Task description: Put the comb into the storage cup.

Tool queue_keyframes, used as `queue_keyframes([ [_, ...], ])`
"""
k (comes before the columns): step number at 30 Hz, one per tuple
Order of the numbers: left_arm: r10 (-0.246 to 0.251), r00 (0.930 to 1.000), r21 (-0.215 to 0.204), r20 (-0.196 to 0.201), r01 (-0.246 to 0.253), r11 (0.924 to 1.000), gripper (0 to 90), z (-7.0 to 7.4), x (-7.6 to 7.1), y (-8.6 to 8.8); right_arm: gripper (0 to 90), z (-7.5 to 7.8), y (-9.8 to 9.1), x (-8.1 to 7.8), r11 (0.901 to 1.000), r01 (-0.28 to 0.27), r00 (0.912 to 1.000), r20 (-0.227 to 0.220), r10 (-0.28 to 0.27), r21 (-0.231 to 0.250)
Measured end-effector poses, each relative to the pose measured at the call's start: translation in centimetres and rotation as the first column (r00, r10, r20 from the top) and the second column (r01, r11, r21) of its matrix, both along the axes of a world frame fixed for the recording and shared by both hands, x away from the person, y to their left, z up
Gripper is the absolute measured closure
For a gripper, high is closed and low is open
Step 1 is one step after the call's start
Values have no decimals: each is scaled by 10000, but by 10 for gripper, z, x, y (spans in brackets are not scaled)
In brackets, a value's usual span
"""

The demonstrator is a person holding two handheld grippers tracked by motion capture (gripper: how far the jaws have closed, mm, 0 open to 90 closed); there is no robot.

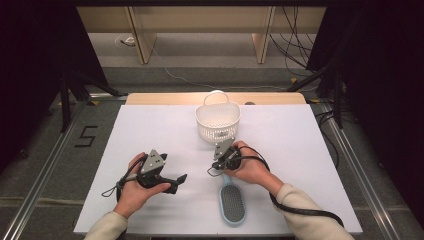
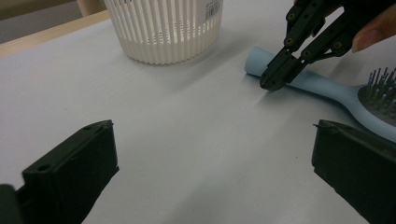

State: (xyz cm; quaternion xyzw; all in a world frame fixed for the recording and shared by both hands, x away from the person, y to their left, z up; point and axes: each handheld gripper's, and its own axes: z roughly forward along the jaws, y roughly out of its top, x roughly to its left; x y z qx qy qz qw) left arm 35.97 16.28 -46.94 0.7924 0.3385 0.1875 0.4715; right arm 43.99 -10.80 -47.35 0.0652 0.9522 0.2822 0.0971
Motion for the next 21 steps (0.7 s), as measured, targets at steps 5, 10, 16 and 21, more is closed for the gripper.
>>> queue_keyframes([
  [5, 29, 10000, 6, 19, -29, 10000, 0, 1, 0, 0, 900, -1, -1, 2, 9986, 213, 9998, -23, -214, -483],
  [10, 22, 10000, -10, 9, -22, 10000, 0, 0, 0, 1, 900, 1, -16, 0, 9960, 595, 9982, -68, -601, -672],
  [16, 17, 10000, 21, -3, -17, 10000, 0, 0, 0, 0, 900, 2, -42, -6, 9925, 950, 9953, -113, -961, -773],
  [21, 25, 10000, 28, -7, -25, 10000, 0, 0, 0, 0, 900, 3, -60, -13, 9899, 1205, 9922, -242, -1226, -746],
])
